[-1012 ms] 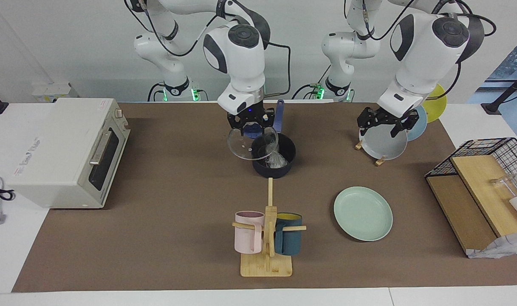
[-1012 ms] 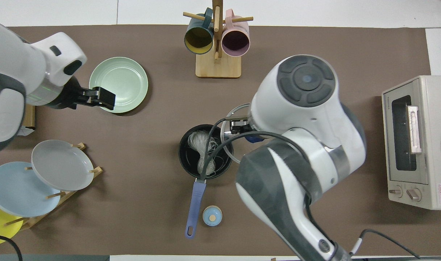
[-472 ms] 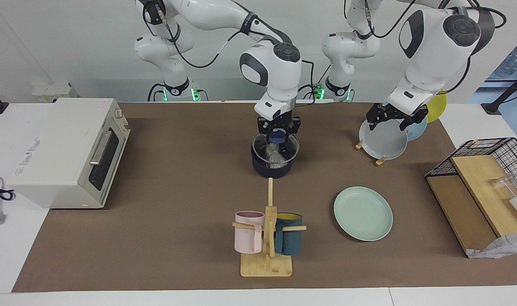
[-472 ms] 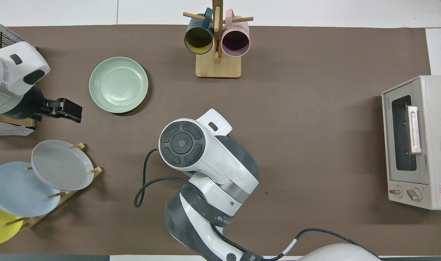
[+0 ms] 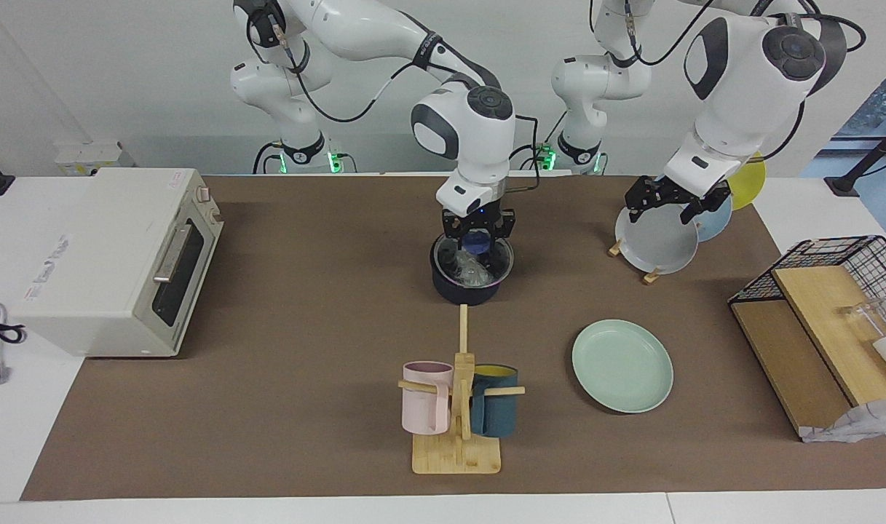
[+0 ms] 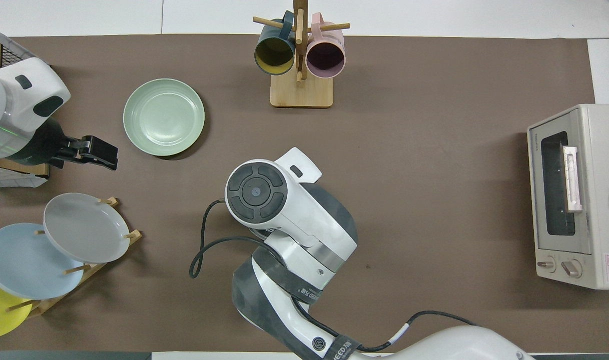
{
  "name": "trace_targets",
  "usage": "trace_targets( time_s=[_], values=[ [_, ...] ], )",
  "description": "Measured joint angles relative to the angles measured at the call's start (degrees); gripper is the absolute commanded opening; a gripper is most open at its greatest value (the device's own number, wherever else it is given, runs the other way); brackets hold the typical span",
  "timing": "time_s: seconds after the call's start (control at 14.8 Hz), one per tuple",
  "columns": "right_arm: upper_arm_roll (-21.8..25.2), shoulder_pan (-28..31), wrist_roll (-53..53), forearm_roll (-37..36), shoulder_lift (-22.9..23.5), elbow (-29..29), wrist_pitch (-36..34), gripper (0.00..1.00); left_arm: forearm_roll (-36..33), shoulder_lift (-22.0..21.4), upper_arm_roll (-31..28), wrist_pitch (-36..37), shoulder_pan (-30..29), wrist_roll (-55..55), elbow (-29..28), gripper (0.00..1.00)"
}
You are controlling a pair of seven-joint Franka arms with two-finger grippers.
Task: Transfer vermicelli from plate to pot
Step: 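Lower the glass lid onto the black pot with the right gripper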
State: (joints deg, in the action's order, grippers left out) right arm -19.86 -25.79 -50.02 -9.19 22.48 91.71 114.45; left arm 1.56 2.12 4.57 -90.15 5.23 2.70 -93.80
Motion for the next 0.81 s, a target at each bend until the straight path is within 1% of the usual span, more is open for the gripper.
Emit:
trace_targets(
  time_s=[0.27, 0.47, 0.81],
  values=[
    [0.03, 0.40, 0.00, -0.02, 0.03, 1.06, 0.07, 0.00, 0.58, -1.43, -0.01, 0.10, -0.06, 0.03, -0.12, 1.00],
    [0.03, 0.56, 0.03, -0.03, -0.04, 1.39, 0.09, 0.00, 0.60, -2.87, -0.02, 0.08, -0.17, 0.03, -2.08, 1.00],
    [0.02, 0.83, 0.06, -0.02, -0.11, 1.46, 0.10, 0.00, 0.67, -3.16, -0.02, 0.04, -0.18, 0.03, -2.97, 1.00]
  ],
)
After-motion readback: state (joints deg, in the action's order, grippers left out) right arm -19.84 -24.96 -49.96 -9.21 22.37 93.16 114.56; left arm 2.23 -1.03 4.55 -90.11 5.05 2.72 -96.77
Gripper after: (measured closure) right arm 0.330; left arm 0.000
